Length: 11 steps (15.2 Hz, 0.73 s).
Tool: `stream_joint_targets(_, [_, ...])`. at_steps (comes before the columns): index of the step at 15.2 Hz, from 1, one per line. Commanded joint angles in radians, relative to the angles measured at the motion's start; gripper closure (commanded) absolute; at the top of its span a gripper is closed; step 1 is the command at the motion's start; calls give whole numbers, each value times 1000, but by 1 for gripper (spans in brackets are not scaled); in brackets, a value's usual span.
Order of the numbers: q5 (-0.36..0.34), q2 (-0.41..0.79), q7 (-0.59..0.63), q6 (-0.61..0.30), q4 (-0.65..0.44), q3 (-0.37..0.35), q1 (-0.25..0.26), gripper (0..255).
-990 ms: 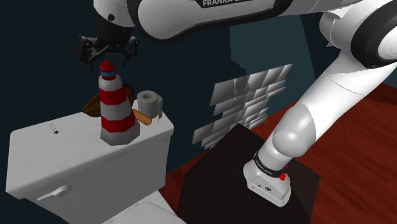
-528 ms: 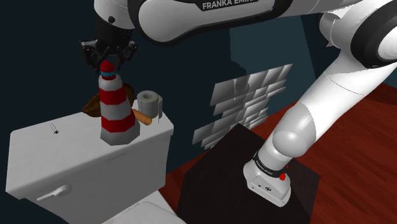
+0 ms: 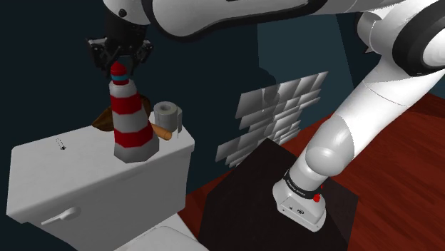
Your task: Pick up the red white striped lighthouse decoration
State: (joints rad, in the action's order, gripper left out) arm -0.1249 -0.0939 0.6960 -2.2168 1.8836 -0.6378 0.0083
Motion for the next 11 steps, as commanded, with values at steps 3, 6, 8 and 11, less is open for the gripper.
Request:
stream_joint_targets(3, [7,-4,-11,52,-53,2,0,255])
stream_joint_targets(6, [8,-1,-16,93,-96,2,0,255])
stream_joint_targets(8, [8,3,-18,120,-126,1,0,255])
stream_joint_targets(11, [5,10,-21,161,-173,-1,0,255])
